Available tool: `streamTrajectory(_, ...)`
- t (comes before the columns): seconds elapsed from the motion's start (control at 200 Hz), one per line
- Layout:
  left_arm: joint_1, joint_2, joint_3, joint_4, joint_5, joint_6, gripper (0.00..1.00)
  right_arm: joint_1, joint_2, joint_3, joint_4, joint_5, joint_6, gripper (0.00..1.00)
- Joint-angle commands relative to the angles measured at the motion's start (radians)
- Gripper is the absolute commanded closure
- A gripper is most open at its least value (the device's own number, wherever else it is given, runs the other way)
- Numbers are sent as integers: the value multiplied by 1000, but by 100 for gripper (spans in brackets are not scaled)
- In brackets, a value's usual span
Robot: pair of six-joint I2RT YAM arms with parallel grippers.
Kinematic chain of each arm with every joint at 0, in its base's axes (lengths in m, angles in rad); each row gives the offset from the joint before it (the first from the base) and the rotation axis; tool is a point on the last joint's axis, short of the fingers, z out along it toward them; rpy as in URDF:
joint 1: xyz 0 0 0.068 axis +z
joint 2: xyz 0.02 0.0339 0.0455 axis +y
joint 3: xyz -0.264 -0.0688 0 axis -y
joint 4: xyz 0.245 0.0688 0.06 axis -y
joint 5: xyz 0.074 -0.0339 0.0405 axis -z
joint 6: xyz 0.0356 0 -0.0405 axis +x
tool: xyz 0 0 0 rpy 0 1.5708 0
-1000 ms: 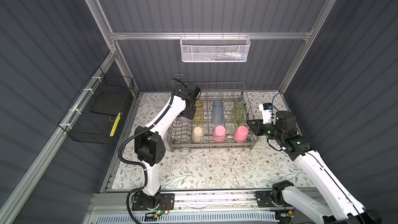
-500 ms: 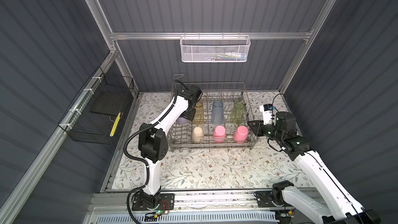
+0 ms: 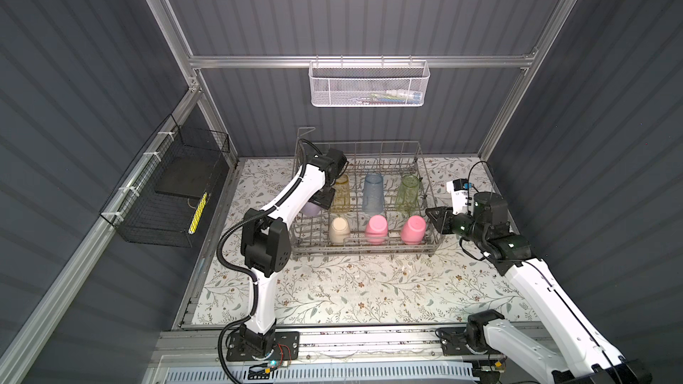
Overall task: Load cups into a dish rack
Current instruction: Place the cup upside down at the dish rack.
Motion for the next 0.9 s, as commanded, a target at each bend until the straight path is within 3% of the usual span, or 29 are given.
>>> streamTrajectory(0.0, -1, 23, 16, -23, 2, -3, 37, -4, -6, -8, 3, -10, -11, 76)
streamTrajectory(0.896, 52, 19, -71, 70, 42, 12, 24, -7, 17, -2, 11, -73, 2, 77)
